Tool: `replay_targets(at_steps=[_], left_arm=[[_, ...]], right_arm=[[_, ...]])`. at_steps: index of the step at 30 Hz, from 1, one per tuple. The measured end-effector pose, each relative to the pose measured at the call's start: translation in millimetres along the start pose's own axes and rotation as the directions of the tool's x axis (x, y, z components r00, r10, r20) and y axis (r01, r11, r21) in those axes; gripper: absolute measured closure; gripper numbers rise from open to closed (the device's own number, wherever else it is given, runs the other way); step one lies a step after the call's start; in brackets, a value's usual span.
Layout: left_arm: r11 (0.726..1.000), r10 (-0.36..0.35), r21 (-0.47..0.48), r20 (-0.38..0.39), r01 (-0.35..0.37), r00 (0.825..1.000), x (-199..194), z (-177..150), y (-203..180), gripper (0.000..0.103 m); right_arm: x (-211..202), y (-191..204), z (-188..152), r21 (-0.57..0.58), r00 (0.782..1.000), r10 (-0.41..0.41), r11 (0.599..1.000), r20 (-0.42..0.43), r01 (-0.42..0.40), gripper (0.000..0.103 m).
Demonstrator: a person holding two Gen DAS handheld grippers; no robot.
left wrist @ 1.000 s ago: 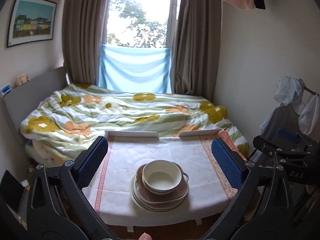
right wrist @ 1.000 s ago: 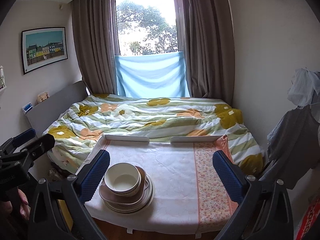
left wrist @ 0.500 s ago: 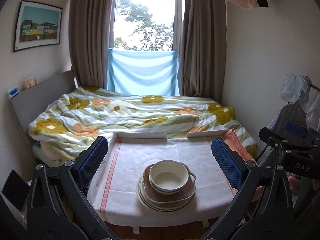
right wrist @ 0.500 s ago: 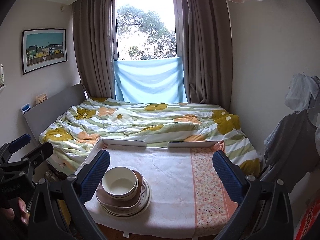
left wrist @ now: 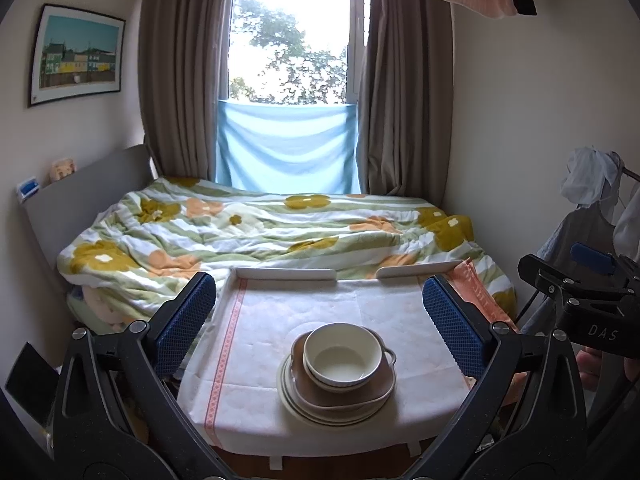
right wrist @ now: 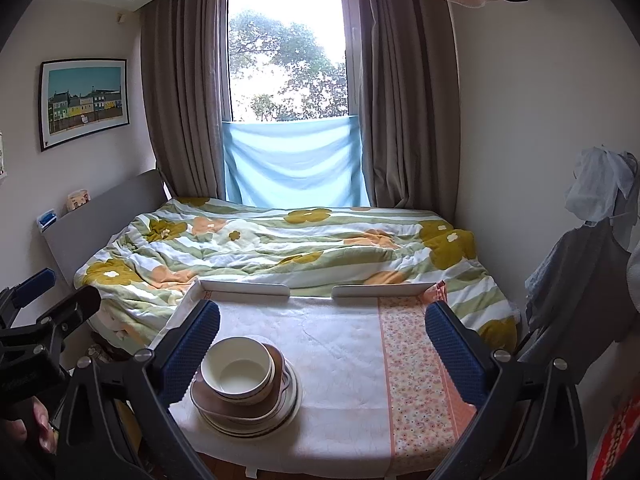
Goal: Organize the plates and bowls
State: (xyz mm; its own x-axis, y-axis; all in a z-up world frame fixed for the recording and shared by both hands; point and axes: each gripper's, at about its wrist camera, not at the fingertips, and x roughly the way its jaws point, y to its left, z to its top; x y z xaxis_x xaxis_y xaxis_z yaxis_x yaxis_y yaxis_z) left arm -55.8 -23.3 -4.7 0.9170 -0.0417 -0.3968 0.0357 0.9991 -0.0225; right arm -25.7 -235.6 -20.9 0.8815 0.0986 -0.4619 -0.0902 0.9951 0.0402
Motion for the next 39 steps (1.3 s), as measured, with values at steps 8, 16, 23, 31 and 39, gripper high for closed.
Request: replay_targets(at_steps=[8,16,23,31,39], left_arm=[[1.000,0.009,0.008,0.005,-0.009,1.000,-0.4,0.7,0.6,0.000],[1.000,0.010,0.002,0.009,-0.010,1.000,-0.3,1.7,4.9,0.000],[1.000,0.016,0.005,0.012,-0.016,1.000,-1.2,2.4,8.4,0.000],[0.999,0.034,0.014,0.020,-0.034,0.999,-1.6,3.9,12.7,0.000],[0.997,0.073,0.033,0.056,-0.074,0.996,-4.3,5.7,15.9,0.000]], right_arm=[[1.7,-1.1,-0.3,0.002,1.000,-0.009,1.000,-0.002,0.009,0.001],[4.5,-2.4,0.0,-0.002,1.000,-0.026,1.000,-0.001,0.026,0.001],[4.7,1.3,-0.1,0.001,0.999,-0.046,0.999,0.005,0.046,0.001],[4.6,5.2,0.8,0.008,0.998,-0.060,0.998,0.006,0.060,0.001],[4.8,7.7,1.1,0.010,0.998,-0.066,0.998,0.009,0.066,0.001]])
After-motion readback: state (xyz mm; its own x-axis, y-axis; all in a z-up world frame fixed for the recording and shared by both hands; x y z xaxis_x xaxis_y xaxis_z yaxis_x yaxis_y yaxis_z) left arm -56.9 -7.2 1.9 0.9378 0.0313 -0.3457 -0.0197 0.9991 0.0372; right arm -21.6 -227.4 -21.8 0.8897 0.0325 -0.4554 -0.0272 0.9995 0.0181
